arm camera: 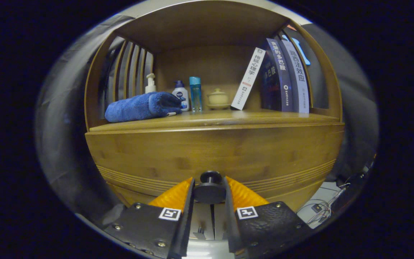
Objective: Pull open the drawer, take out the items inside it, and place them on the countertop above the cabinet.
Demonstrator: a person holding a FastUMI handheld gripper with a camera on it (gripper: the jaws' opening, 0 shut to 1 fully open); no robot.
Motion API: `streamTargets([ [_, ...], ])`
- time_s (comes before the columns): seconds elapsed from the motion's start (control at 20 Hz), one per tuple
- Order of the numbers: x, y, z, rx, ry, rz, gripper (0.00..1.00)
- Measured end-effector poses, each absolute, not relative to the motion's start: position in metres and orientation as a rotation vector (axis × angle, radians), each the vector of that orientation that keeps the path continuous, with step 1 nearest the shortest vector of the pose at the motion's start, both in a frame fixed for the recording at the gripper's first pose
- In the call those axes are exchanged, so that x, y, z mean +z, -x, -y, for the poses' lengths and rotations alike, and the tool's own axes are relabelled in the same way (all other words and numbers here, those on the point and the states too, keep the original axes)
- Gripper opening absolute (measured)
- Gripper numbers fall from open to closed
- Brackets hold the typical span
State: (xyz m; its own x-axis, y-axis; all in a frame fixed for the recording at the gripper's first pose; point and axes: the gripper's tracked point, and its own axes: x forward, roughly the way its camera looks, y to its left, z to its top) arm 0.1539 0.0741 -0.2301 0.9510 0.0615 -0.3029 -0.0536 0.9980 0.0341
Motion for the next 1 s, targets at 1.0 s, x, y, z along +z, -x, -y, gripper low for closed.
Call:
streamTargets([
  [1.0, -0.222, -0.044, -0.069, 0.062, 0.016, -0.300, 0.33],
])
